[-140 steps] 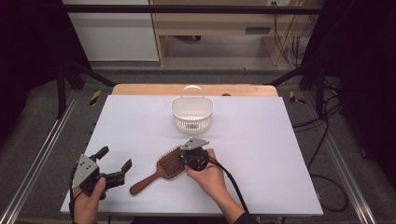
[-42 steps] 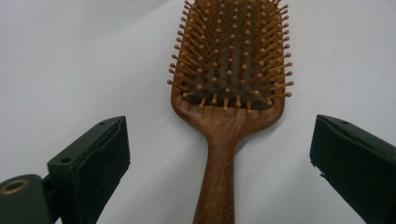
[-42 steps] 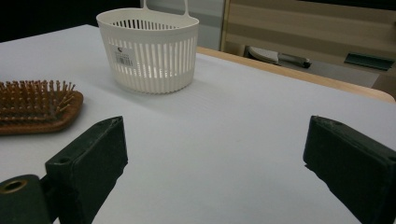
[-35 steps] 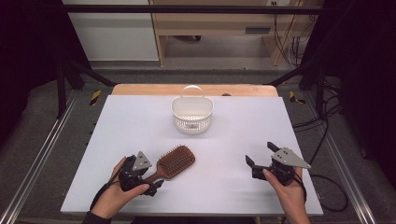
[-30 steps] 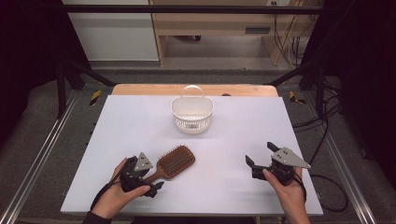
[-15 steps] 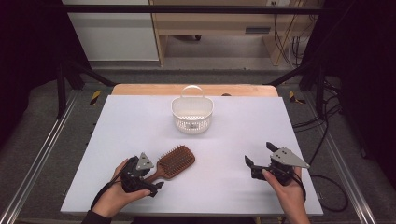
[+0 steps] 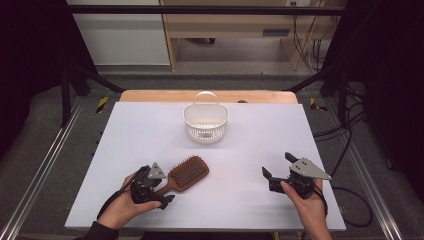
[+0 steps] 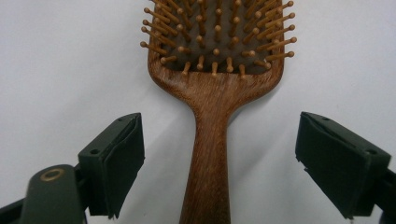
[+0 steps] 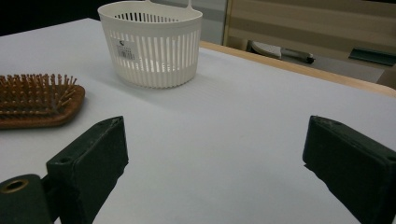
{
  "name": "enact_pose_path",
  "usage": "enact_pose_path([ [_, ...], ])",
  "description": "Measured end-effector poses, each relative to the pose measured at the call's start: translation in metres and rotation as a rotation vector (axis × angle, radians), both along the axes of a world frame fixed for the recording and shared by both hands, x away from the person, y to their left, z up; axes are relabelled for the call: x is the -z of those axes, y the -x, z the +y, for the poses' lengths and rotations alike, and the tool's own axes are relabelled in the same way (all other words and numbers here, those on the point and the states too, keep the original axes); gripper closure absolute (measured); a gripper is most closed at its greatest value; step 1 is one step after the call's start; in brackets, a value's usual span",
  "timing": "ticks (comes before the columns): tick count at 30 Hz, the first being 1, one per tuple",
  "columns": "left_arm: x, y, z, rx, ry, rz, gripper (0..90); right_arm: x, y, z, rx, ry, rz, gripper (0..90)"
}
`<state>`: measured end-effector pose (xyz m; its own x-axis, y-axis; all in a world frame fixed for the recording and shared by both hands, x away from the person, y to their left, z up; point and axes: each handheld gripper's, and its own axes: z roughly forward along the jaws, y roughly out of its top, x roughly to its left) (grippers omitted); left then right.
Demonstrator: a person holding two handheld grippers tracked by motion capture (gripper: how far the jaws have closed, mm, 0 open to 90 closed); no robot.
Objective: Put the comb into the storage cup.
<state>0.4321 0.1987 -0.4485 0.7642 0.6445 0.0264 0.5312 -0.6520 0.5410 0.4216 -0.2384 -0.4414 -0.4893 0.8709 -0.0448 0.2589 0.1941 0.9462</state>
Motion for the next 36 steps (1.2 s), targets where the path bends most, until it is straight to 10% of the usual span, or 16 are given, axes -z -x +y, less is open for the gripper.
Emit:
enact_pose_path([
  [20, 0.003, -0.018, 0.000, 0.040, -0.030, 0.103, 55.2, 0.003, -0.002, 0.001, -0.002, 0.003, 0.016, 7.1],
  [36, 0.003, -0.022, -0.004, 0.073, -0.088, 0.109, 64.7, 0.004, -0.003, 0.001, -0.002, 0.001, 0.021, 7.1],
])
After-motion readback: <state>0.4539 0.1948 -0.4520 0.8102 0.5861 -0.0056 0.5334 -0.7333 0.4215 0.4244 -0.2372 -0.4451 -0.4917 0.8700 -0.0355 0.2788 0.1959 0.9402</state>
